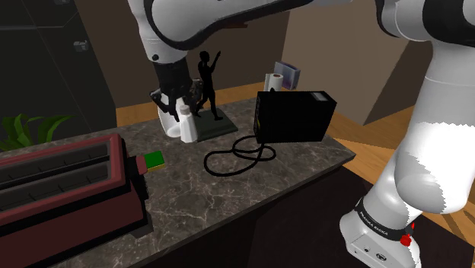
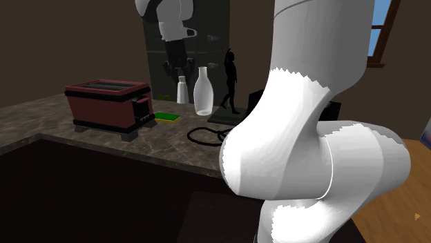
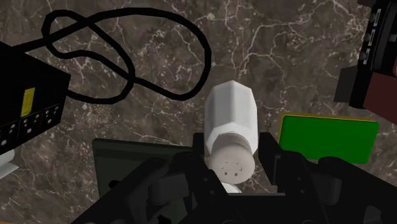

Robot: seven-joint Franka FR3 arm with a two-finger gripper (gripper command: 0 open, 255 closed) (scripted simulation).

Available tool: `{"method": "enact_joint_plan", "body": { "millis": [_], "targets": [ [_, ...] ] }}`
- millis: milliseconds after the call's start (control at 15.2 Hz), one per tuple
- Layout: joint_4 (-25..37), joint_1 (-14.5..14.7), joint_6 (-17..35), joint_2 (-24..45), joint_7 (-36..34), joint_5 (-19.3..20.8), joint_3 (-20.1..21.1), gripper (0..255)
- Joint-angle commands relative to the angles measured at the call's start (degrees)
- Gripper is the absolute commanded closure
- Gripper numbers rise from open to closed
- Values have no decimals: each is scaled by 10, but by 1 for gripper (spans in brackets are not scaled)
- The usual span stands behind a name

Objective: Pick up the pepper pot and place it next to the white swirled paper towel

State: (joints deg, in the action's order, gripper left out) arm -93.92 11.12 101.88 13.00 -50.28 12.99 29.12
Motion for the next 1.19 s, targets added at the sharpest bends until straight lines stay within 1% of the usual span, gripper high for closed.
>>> {"method": "enact_joint_plan", "body": {
  "millis": [0,594,1122],
  "targets": [
    [15,1,-16,0,2,-1,1,255],
    [88,7,-86,2,10,-1,3,255],
    [169,18,-154,17,14,5,5,255]
  ]
}}
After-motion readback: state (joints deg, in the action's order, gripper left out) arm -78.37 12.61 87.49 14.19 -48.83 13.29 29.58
